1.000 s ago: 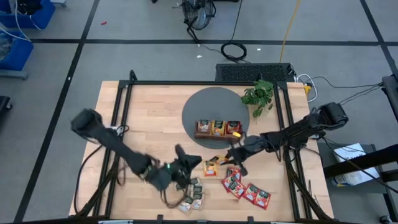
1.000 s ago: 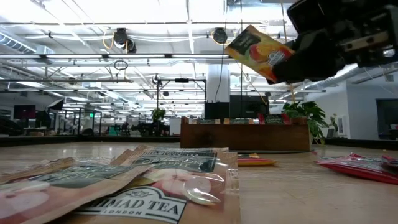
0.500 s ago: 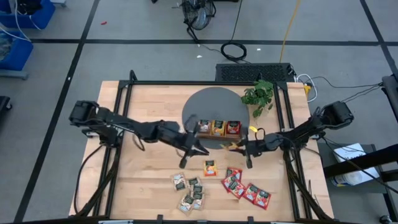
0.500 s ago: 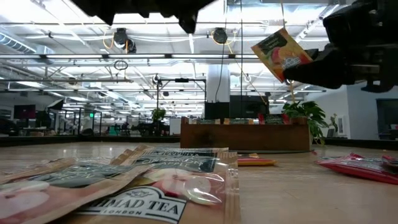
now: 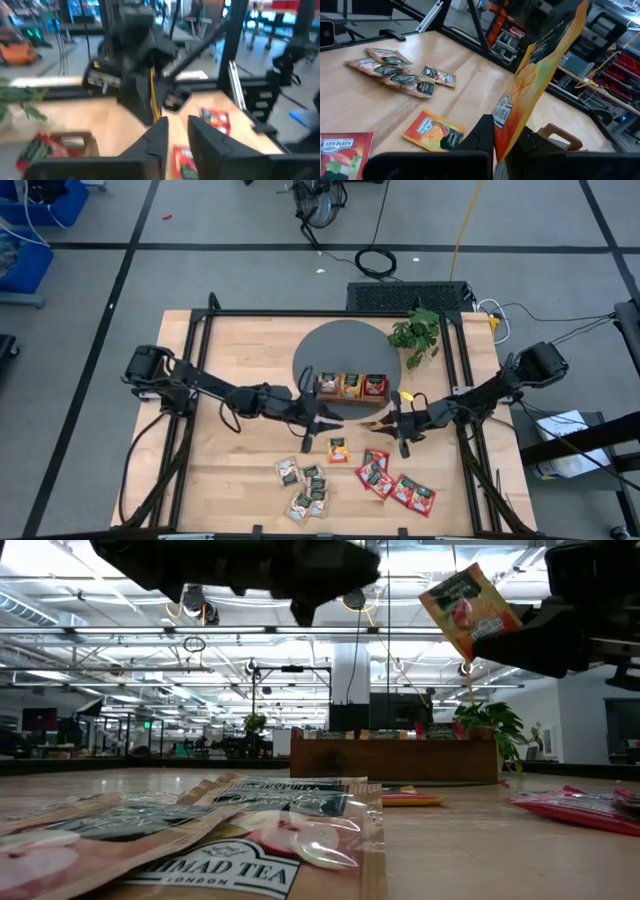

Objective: Pick & Place Tea
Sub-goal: Put the brown tea bag into the left section of the wooden organiser

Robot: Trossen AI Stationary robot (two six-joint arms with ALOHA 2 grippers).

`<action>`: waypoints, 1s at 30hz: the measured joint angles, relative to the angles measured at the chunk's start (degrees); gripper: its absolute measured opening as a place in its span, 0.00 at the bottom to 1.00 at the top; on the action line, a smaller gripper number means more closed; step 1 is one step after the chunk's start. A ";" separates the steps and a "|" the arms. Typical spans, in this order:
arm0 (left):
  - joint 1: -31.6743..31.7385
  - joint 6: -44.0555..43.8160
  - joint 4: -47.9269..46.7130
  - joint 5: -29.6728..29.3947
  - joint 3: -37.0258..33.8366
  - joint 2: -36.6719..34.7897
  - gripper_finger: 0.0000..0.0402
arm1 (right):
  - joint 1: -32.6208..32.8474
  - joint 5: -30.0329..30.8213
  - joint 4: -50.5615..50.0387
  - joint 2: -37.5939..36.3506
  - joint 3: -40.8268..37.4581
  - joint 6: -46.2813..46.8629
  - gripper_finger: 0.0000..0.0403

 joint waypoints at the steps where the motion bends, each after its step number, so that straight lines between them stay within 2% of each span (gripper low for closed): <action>1: 0.01 -0.39 -0.66 -0.24 -0.19 0.01 0.27 | 0.00 -0.02 -0.02 0.00 0.00 0.00 0.02; 8: 0.44 -3.25 -3.34 -2.02 0.24 0.36 0.56 | -0.11 -0.03 -1.76 0.00 0.01 2.26 0.02; 11: 0.60 -5.91 -5.62 -1.99 0.26 0.32 0.64 | -0.15 -1.85 -4.96 0.00 0.04 6.33 0.02; 14: 0.57 -10.32 -10.47 -1.68 0.24 0.36 0.68 | -0.15 -5.51 -9.56 0.00 0.26 14.30 0.02; 18: -0.26 -14.90 -16.64 -1.34 0.24 0.34 0.68 | -0.17 -10.50 -16.38 0.02 3.02 24.70 0.02; 23: -4.24 -14.79 -23.75 -1.27 0.24 0.34 0.63 | -1.19 -15.65 -27.32 2.87 8.51 36.16 0.02; 27: -8.33 -14.14 -25.78 -1.14 0.24 0.34 0.59 | -2.01 -17.92 -29.05 7.48 10.03 40.25 0.02; 30: -10.95 -14.59 -26.40 -1.14 0.24 0.34 0.56 | -3.88 -22.07 -28.83 9.85 10.88 43.30 0.02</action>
